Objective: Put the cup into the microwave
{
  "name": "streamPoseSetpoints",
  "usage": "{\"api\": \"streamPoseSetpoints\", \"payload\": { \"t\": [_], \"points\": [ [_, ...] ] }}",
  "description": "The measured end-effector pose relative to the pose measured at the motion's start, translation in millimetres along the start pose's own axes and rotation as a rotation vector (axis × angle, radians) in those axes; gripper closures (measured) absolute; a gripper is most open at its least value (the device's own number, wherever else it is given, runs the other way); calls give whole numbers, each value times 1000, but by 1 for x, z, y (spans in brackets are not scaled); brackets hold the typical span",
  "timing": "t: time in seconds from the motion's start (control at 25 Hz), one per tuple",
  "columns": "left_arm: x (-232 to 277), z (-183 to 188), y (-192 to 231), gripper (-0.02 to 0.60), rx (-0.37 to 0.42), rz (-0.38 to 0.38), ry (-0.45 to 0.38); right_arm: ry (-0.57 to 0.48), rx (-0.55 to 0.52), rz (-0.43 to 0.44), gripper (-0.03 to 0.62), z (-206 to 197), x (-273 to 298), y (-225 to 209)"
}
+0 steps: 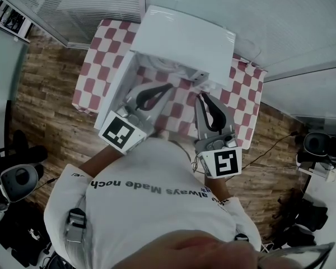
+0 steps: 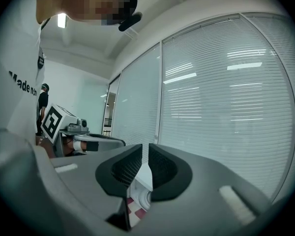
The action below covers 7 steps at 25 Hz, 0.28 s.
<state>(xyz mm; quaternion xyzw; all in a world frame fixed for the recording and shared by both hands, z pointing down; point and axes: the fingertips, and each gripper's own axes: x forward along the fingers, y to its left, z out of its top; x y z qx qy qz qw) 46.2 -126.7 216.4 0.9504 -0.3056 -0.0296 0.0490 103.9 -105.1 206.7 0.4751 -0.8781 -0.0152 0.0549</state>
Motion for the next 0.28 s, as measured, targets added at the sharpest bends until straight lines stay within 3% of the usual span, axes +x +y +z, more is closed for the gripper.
{"api": "streamPoseSetpoints", "payload": {
  "t": [0.28],
  "points": [
    [-1, -11, 3, 578, 25, 7, 47, -8, -2, 8, 553, 3, 1, -4]
  ]
}}
